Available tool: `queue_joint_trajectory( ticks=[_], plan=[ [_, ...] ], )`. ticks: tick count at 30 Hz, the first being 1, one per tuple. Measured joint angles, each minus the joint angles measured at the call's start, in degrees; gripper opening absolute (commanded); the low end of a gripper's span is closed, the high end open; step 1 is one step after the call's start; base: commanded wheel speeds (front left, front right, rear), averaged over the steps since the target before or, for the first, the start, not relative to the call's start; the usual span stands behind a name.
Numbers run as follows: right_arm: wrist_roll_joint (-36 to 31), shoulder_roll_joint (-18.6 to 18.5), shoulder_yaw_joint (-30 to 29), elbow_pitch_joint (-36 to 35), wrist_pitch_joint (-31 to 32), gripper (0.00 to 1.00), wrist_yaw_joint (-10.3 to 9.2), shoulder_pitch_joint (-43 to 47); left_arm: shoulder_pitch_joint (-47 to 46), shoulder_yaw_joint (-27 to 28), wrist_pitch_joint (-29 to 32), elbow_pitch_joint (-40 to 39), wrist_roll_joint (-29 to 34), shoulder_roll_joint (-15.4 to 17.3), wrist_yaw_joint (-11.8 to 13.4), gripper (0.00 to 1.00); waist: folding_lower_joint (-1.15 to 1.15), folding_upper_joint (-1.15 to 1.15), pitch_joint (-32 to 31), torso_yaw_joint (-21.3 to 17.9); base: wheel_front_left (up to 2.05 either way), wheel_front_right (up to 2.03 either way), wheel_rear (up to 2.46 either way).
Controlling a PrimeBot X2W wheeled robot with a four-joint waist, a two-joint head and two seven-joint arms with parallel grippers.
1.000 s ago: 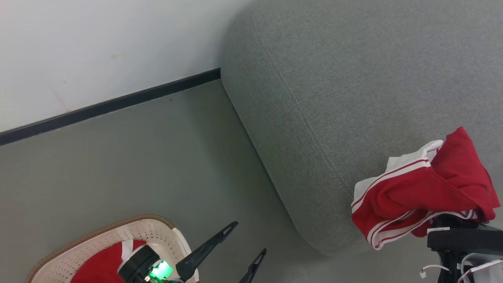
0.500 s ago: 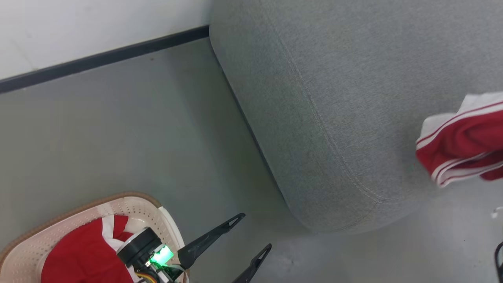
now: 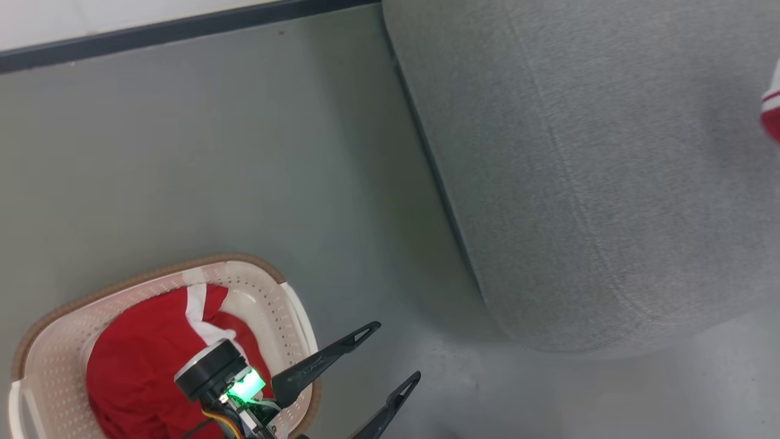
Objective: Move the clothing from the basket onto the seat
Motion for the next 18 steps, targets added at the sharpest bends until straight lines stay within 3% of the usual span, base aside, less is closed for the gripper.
queue_joint_trajectory(
  ticks=[7, 18],
  plan=[
    [-0.4, -6.45, -3.46, 7.66, 0.0, 0.0, 0.01, -6.77, -1.27, 1.16, 0.0, -1.11, -1.33, -0.12, 0.0, 1.0, 0.0, 0.0, 2.74, 3.2, 0.0, 0.0, 0.0],
    [1.32, -7.27, -5.77, 21.91, 0.02, 0.0, -1.98, -12.37, -2.06, 1.97, 0.0, -1.1, -2.5, -0.12, 0.0, 1.0, 0.0, 0.0, 5.72, 7.74, 0.0, 0.0, 0.0]
  ],
)
